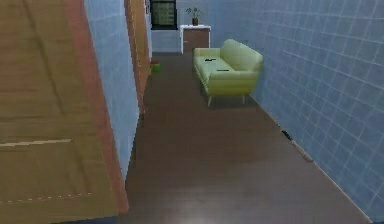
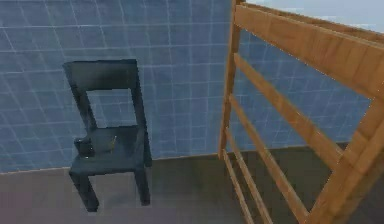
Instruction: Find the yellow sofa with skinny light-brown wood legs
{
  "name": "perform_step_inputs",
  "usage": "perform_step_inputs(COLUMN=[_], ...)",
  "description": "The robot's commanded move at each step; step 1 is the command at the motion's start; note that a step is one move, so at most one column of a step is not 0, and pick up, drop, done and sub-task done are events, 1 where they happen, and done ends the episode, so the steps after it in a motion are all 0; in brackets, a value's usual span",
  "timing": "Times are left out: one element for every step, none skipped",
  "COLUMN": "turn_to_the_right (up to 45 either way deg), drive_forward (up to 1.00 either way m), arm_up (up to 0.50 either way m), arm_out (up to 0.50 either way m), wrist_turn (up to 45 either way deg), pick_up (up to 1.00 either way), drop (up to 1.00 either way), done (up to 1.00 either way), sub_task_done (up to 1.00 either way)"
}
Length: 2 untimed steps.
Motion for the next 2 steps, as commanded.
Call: perform_step_inputs(turn_to_the_right=[0.0,0.0], drive_forward=[0.85,1.0], arm_up=[0.0,0.0], arm_out=[0.0,0.0], wrist_turn=[0.0,0.0], pick_up=[0.0,0.0], drop=[0.0,0.0], done=[0.0,0.0], sub_task_done=[0.0,0.0])
